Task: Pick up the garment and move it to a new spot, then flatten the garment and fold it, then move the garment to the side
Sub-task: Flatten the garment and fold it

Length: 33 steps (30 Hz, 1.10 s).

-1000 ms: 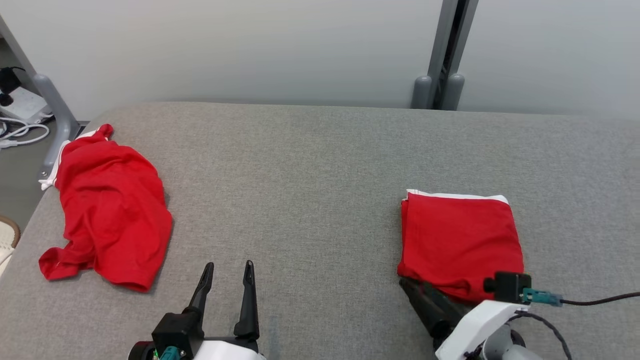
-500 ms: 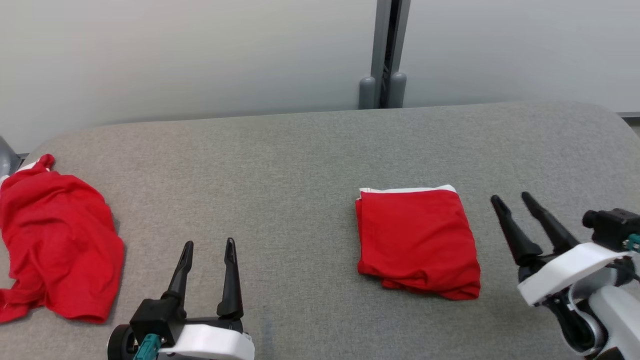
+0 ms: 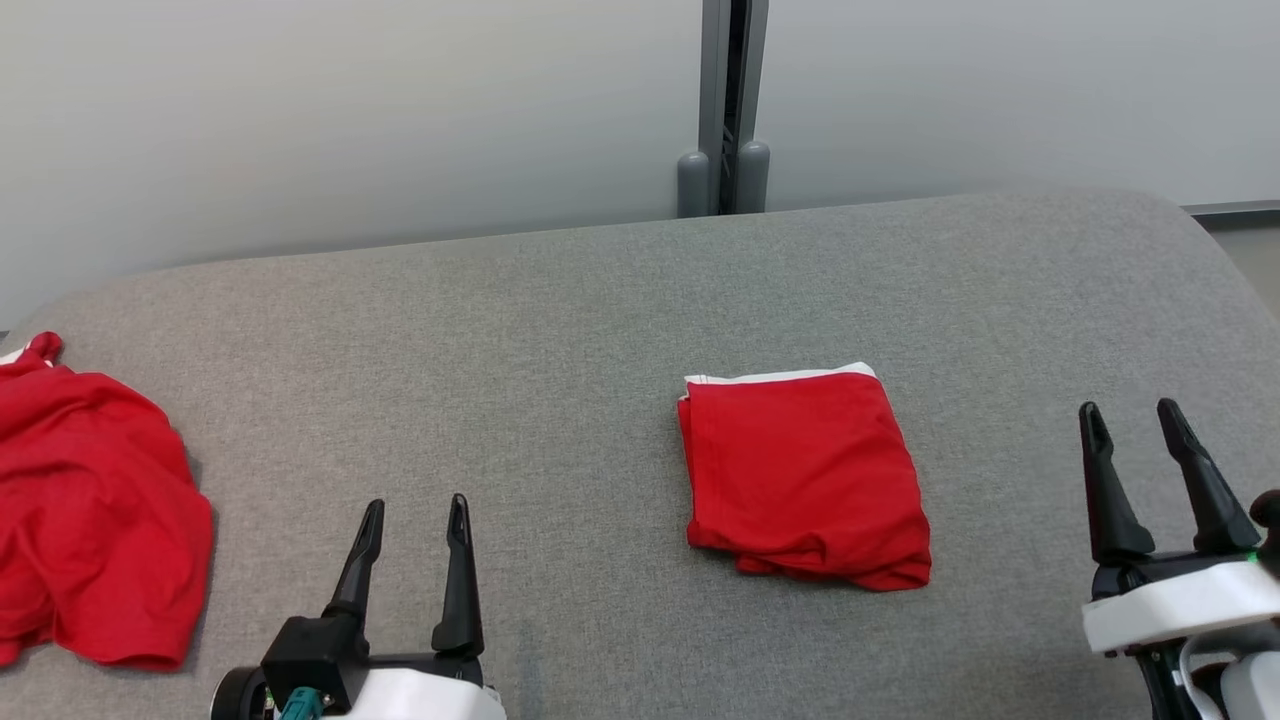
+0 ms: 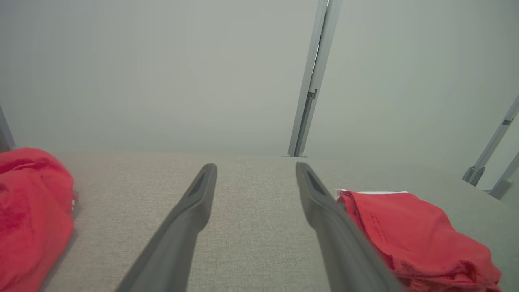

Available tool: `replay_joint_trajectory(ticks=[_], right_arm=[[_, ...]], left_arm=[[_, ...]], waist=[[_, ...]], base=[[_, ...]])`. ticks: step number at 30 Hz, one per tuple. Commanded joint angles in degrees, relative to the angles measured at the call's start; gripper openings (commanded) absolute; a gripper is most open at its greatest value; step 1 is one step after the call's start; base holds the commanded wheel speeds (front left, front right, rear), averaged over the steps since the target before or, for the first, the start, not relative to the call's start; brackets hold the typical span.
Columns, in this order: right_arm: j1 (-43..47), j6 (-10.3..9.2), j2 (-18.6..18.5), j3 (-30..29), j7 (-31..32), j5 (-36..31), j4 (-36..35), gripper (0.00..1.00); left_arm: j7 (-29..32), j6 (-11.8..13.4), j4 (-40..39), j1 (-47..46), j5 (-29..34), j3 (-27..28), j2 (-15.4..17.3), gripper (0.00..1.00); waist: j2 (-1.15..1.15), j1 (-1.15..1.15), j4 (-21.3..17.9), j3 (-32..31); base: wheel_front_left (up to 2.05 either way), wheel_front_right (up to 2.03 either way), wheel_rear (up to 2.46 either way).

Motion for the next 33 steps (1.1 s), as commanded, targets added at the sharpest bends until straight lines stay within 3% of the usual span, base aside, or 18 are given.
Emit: replay_joint_trajectory(ticks=[1,7,33], right_arm=[[0.5,0.00,0.0,-0.3,-0.1,-0.6,-0.5,1.00],[2.4,0.00,2.2,-1.7,-0.1,-3.1,-2.0,1.00],[2.4,0.00,2.8,-2.4,-0.1,-3.9,-1.7,1.00]], left_arm=[[-0.2,-0.4,0.1,0.3,0.2,0.1,0.3,1.00],[-0.2,-0.2,0.1,1.1,0.7,-0.4,0.2,1.00],[-0.2,0.2,0.0,0.8,0.9,-1.1,0.2,1.00]], waist=[[0.00,0.00,0.0,-0.1],[0.00,0.00,0.4,-0.3],[0.00,0.00,2.0,0.0]], base=[[0.00,0.00,0.00],[0.00,0.00,0.00],[0.00,0.00,0.00]])
